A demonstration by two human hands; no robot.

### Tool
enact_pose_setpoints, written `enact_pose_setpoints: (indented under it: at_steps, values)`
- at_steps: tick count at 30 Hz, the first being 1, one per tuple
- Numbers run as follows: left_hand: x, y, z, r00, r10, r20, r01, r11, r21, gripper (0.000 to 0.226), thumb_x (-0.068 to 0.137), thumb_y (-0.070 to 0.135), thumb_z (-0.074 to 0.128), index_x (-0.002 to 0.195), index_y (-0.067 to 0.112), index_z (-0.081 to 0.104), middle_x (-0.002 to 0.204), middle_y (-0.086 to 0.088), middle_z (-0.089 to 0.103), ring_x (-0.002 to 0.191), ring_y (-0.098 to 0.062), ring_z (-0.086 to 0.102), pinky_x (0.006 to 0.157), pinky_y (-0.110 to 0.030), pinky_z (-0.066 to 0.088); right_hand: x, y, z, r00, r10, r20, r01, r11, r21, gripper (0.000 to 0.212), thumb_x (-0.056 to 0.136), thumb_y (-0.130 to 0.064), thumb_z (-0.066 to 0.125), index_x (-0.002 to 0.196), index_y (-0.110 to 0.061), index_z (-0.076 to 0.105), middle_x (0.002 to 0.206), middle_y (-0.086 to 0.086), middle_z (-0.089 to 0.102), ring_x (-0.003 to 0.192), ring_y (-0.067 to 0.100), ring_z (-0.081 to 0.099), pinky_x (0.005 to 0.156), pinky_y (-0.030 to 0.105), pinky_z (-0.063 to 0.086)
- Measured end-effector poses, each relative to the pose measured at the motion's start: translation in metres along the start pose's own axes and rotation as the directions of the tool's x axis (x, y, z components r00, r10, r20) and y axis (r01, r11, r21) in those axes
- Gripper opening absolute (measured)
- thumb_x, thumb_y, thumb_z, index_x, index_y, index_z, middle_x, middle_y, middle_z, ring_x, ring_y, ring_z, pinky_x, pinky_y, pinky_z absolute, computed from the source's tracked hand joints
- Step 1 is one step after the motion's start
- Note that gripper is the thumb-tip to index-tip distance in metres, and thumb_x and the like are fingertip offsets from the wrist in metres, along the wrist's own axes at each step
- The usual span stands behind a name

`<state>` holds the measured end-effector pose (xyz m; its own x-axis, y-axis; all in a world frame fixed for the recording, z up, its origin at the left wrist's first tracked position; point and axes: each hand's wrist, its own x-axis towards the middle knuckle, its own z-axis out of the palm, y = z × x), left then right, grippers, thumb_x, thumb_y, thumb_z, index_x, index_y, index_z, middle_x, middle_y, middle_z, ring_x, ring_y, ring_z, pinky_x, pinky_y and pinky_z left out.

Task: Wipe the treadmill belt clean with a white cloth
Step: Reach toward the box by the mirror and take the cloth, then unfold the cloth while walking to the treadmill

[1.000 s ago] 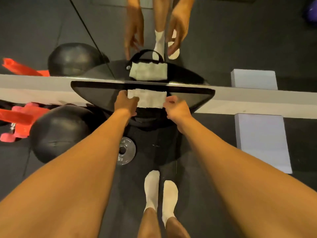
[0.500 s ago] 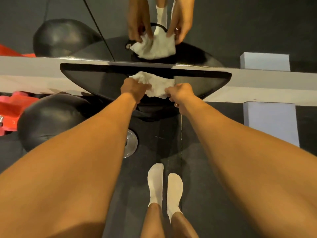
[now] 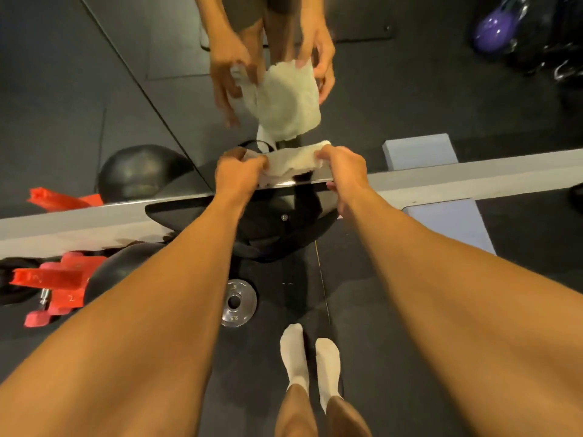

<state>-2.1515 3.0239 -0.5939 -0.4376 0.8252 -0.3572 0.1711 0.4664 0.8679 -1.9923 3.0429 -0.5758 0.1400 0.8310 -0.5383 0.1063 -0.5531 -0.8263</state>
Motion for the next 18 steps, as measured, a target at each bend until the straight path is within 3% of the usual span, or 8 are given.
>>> enact_pose_setpoints:
  at_steps: [3,5,7,9,13,16,18]
  values:
    - [-0.031,0.056,0.008,0.997,0.074,-0.016,-0.075,0.993,-0.093,0.009,0.072,0.018,0.063,0.072,0.01,0.058,0.067,-0.001,0.051,0.063,-0.014,0.044,0.052,-0.026,0.036,-0.033,-0.038,-0.033,0.996,-0.063,-0.066,0.068,0.994,0.084,0.01,0.083,-0.023,0.062,0.084,-0.014,0.065,0.086,0.002,0.062,0.083,0.019,0.056,0.081,0.039,0.05]
    - [-0.055,0.092,0.016,0.994,0.111,-0.017,-0.112,0.982,-0.15,0.013,0.076,0.015,0.061,0.067,0.008,0.054,0.063,-0.001,0.047,0.059,-0.014,0.041,0.053,-0.027,0.034,-0.057,-0.06,-0.061,0.989,-0.081,-0.124,0.097,0.987,0.129,0.012,0.083,-0.024,0.061,0.076,-0.014,0.061,0.082,0.002,0.059,0.078,0.018,0.054,0.071,0.036,0.046]
    - [-0.082,0.123,0.024,0.989,0.151,0.006,-0.147,0.973,-0.18,0.02,0.08,0.012,0.061,0.062,0.011,0.051,0.061,0.0,0.046,0.056,-0.012,0.041,0.052,-0.027,0.033,-0.081,-0.074,-0.091,0.981,-0.093,-0.172,0.124,0.976,0.177,0.014,0.084,-0.028,0.062,0.075,-0.017,0.061,0.089,0.004,0.064,0.083,0.02,0.058,0.071,0.034,0.045]
    - [-0.112,0.152,0.034,0.975,0.218,0.047,-0.205,0.961,-0.186,0.018,0.081,0.012,0.06,0.065,0.011,0.052,0.064,0.0,0.047,0.059,-0.013,0.04,0.053,-0.027,0.032,-0.11,-0.085,-0.125,0.971,-0.117,-0.209,0.158,0.968,0.195,0.013,0.086,-0.032,0.061,0.082,-0.02,0.063,0.099,0.005,0.066,0.089,0.019,0.06,0.071,0.031,0.047]
    - [-0.189,0.206,0.057,0.912,0.377,0.162,-0.362,0.925,-0.115,0.016,0.087,0.019,0.057,0.075,0.008,0.059,0.068,0.002,0.052,0.073,-0.017,0.048,0.059,-0.02,0.038,-0.175,-0.098,-0.201,0.925,-0.184,-0.332,0.272,0.931,0.242,0.015,0.087,-0.034,0.061,0.077,-0.023,0.063,0.095,0.001,0.067,0.086,0.017,0.061,0.067,0.028,0.046]
    - [-0.267,0.241,0.083,0.903,0.363,0.231,-0.317,0.924,-0.215,0.022,0.084,0.025,0.062,0.066,0.013,0.058,0.069,-0.002,0.056,0.068,-0.02,0.053,0.063,-0.031,0.04,-0.23,-0.097,-0.27,0.898,-0.2,-0.392,0.334,0.891,0.308,0.022,0.083,-0.036,0.06,0.082,-0.016,0.07,0.092,0.007,0.071,0.08,0.022,0.063,0.071,0.037,0.049]
    - [-0.317,0.262,0.102,0.877,0.372,0.306,-0.298,0.918,-0.262,0.021,0.085,0.026,0.058,0.069,0.014,0.062,0.072,-0.002,0.059,0.068,-0.021,0.056,0.061,-0.031,0.043,-0.269,-0.093,-0.317,0.879,-0.227,-0.419,0.373,0.875,0.31,0.023,0.079,-0.026,0.062,0.091,-0.009,0.072,0.087,0.008,0.07,0.075,0.023,0.062,0.067,0.036,0.049]
